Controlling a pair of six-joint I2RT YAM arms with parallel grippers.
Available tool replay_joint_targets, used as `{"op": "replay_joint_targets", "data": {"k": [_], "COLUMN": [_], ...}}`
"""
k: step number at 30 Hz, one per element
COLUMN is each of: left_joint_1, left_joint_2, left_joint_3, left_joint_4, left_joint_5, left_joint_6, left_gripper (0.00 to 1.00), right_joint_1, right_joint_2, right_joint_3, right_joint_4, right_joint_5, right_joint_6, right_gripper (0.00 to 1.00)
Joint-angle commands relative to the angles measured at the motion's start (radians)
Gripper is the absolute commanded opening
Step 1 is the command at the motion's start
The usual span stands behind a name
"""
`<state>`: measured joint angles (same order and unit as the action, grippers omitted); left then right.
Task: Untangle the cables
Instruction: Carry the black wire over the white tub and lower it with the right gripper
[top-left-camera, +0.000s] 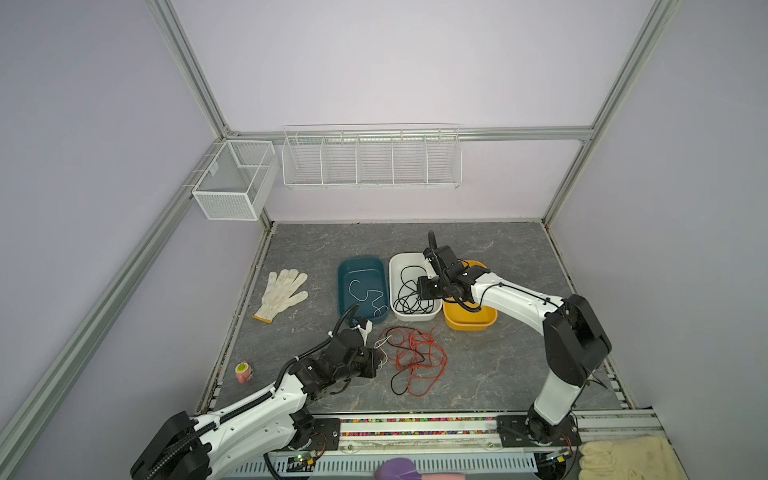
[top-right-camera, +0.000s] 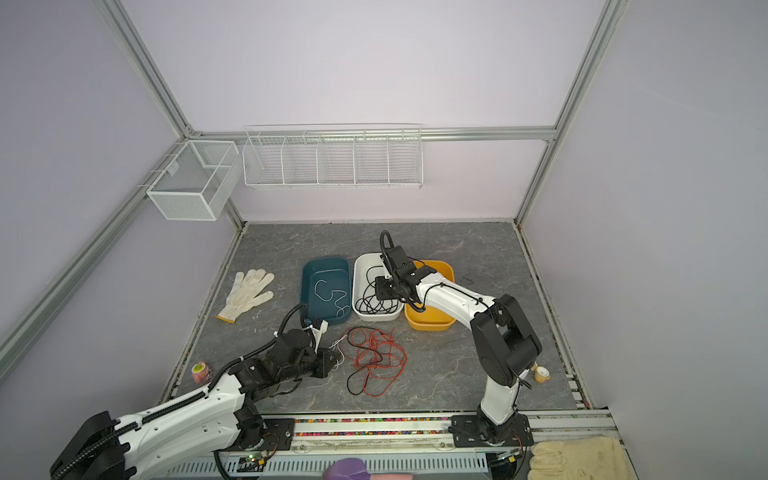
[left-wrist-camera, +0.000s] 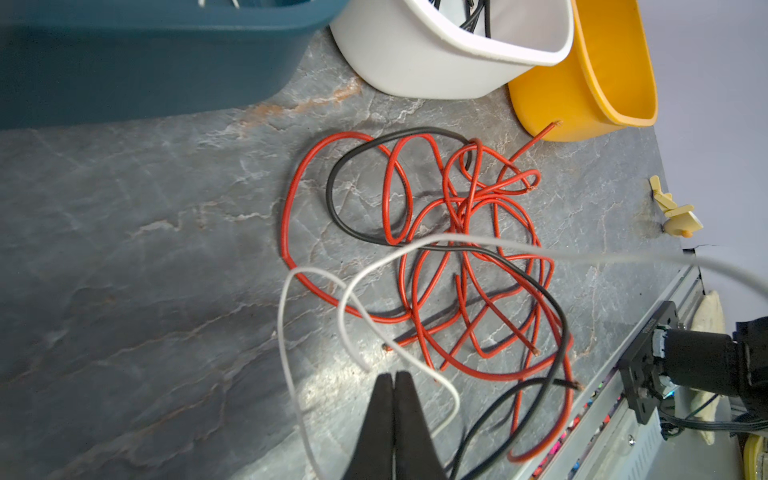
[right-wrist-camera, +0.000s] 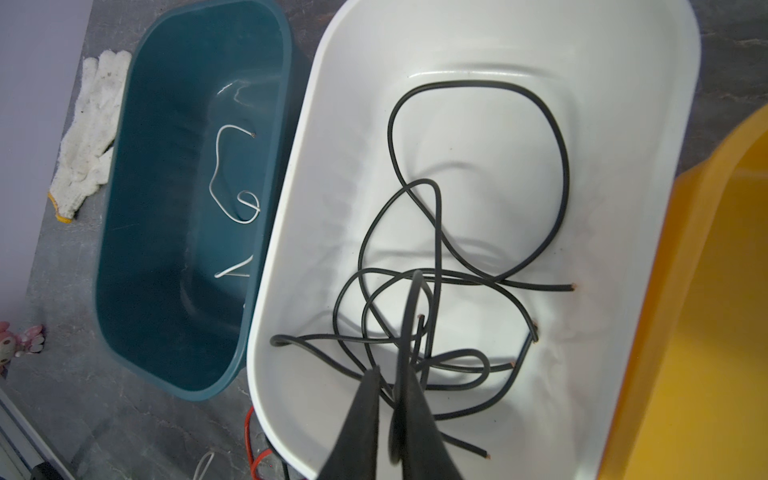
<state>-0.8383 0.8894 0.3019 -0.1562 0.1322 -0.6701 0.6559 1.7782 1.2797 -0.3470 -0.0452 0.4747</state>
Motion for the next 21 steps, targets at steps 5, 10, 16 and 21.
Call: {"op": "replay_joint_targets", "data": {"k": [5, 10, 16, 21], "left_joint_1": [-0.002, -0.002, -0.002, -0.002], "left_joint_2": [0.004, 0.011, 0.020, 0.018], "left_joint_3": [0.005, 0.018, 0.037, 0.050], "left_joint_4": [-0.005, -0.015, -0.034, -0.045], "left_joint_5": [0.004, 0.001, 0.003, 0.000], "left_joint_6": [-0.001, 0.002, 0.009, 0.016], "left_gripper": [0.00, 0.00, 0.00, 0.00], "right_joint_1": [-0.005, -0.003, -0.001, 0.002], "right_joint_2": [-0.071, -0.092, -0.138, -0.172], "right_joint_3": [0.015, 0.009, 0.006, -0.011], "right_joint_4": [-0.040, -0.053, -0.067, -0.059], "right_joint_5": [0.019, 0.016, 0.013, 0.019], "right_joint_6": [-0.017, -0.022, -0.024, -0.035], "right_gripper": [0.22, 0.26, 0.30, 0.24]}}
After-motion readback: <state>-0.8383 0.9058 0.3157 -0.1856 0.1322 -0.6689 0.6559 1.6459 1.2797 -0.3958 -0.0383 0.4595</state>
